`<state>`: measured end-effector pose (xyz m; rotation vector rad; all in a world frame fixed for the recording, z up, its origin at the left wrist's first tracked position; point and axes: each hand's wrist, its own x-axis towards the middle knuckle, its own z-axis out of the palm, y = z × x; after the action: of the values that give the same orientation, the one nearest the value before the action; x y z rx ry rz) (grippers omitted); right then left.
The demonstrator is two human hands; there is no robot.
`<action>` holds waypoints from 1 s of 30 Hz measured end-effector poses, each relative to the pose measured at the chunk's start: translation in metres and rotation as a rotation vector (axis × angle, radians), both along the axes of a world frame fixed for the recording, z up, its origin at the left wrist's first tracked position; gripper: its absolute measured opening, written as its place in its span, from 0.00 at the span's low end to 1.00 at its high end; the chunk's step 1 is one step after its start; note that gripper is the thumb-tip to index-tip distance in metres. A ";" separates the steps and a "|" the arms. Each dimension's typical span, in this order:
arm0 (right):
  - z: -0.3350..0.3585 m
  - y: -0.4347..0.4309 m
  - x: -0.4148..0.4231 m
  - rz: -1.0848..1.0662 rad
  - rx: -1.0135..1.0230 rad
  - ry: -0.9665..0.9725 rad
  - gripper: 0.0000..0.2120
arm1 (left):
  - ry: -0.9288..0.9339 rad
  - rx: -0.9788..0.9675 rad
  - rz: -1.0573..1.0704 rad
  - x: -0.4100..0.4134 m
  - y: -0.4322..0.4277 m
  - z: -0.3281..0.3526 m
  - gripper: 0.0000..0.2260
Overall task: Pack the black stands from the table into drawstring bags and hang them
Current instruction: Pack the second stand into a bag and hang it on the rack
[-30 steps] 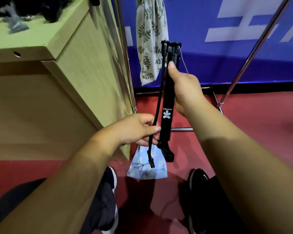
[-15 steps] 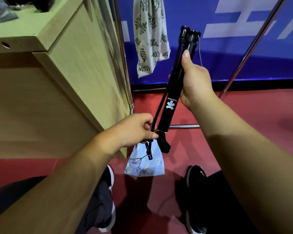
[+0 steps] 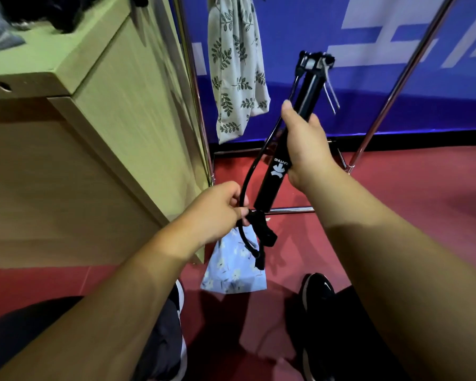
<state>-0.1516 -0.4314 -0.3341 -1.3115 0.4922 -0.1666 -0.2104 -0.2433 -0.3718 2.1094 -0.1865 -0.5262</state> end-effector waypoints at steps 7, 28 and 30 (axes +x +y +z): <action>-0.004 0.006 0.006 -0.025 -0.072 -0.039 0.21 | 0.072 -0.054 -0.034 0.003 0.009 0.011 0.08; 0.007 0.018 -0.001 0.058 0.071 -0.114 0.19 | 0.073 -0.118 -0.105 0.015 0.029 -0.001 0.13; 0.008 0.018 -0.002 0.078 0.104 -0.098 0.19 | -0.037 -0.017 -0.211 0.016 0.032 -0.001 0.13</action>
<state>-0.1534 -0.4134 -0.3256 -1.2122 0.3607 -0.1378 -0.1940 -0.2111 -0.3731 2.0962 -0.4367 -0.6077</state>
